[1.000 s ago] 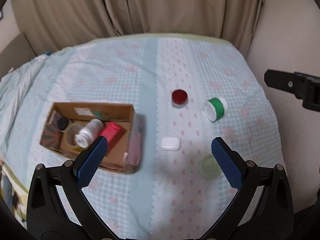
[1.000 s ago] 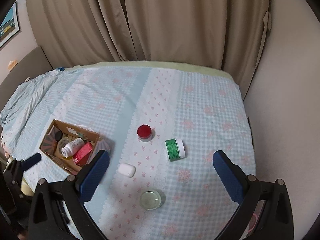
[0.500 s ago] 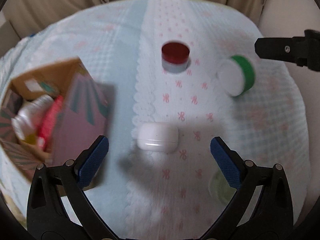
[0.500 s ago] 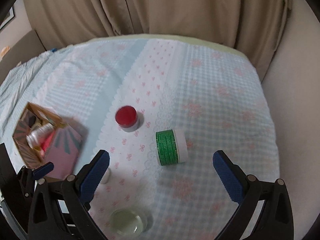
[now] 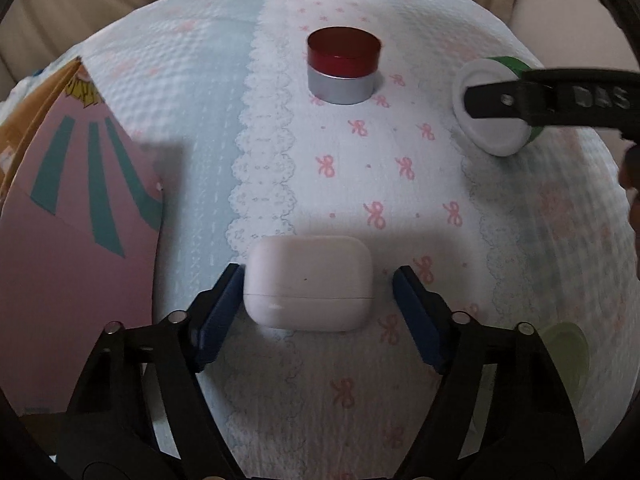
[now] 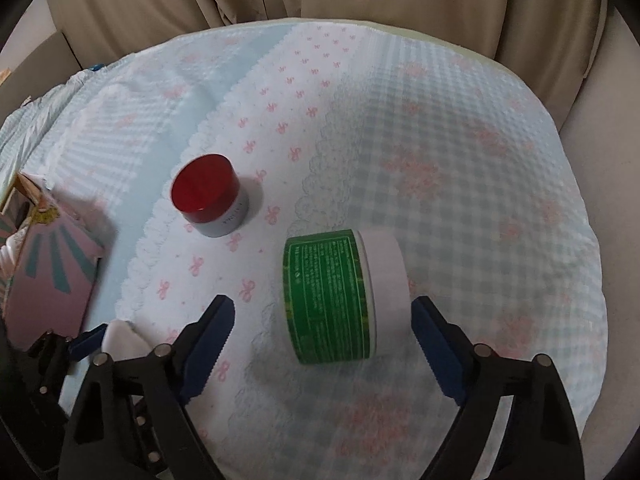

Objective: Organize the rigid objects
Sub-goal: 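Grasp the white earbud case with left tool while right tool grasps the green-labelled jar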

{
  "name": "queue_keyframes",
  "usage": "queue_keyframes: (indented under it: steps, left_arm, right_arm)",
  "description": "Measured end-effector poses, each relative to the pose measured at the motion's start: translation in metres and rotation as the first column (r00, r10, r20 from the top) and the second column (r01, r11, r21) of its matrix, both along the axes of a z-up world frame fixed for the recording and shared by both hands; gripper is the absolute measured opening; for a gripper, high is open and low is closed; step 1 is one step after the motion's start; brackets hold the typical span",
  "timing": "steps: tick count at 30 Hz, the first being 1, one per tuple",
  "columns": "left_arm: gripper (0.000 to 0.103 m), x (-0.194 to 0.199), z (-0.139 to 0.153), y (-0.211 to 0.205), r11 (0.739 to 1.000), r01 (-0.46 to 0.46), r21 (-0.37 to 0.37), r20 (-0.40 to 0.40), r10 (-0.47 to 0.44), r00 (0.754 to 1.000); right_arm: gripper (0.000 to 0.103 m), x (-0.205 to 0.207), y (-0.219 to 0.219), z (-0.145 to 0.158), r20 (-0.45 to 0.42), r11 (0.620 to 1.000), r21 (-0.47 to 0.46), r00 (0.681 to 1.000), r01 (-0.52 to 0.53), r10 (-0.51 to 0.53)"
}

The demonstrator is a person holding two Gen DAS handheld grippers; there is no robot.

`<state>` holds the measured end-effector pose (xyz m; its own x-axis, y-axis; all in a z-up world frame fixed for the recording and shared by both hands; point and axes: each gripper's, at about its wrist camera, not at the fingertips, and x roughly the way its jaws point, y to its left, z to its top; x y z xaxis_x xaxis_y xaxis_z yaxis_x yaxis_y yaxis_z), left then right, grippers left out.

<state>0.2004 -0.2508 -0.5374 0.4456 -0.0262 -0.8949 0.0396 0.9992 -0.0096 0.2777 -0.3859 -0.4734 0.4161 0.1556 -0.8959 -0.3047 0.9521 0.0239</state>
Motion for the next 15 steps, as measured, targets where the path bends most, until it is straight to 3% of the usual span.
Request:
queue_keyframes:
  steps: [4, 6, 7, 11, 15]
  left_arm:
    - [0.064, 0.001, 0.002, 0.002, 1.000, 0.005, -0.010, 0.000, -0.005, 1.000]
    - [0.060, 0.002, 0.002, 0.005, 1.000, -0.002, -0.020, 0.000, 0.002, 1.000]
    - [0.059, 0.004, 0.003, 0.006, 1.000, -0.003, -0.024, -0.001, 0.003, 1.000]
    - [0.058, 0.005, 0.004, 0.007, 0.999, 0.001, -0.034, -0.005, -0.001, 1.000]
    - [0.058, 0.005, 0.004, 0.007, 0.999, 0.002, -0.036, -0.005, -0.002, 1.000]
  right_arm:
    - [0.084, 0.010, 0.002, -0.005, 0.006, 1.000, 0.004, 1.000, 0.009, -0.009]
    - [0.073, 0.015, 0.004, -0.008, 0.002, 1.000, 0.006, 1.000, 0.006, -0.006]
    - [0.072, 0.016, 0.005, -0.009, 0.002, 1.000, -0.003, 1.000, 0.007, -0.007]
    - [0.054, 0.019, 0.005, -0.010, 0.019, 0.999, -0.044, 1.000, 0.025, -0.024]
    - [0.054, 0.020, 0.002, -0.010, 0.011, 0.999, -0.032, 0.999, 0.036, -0.036]
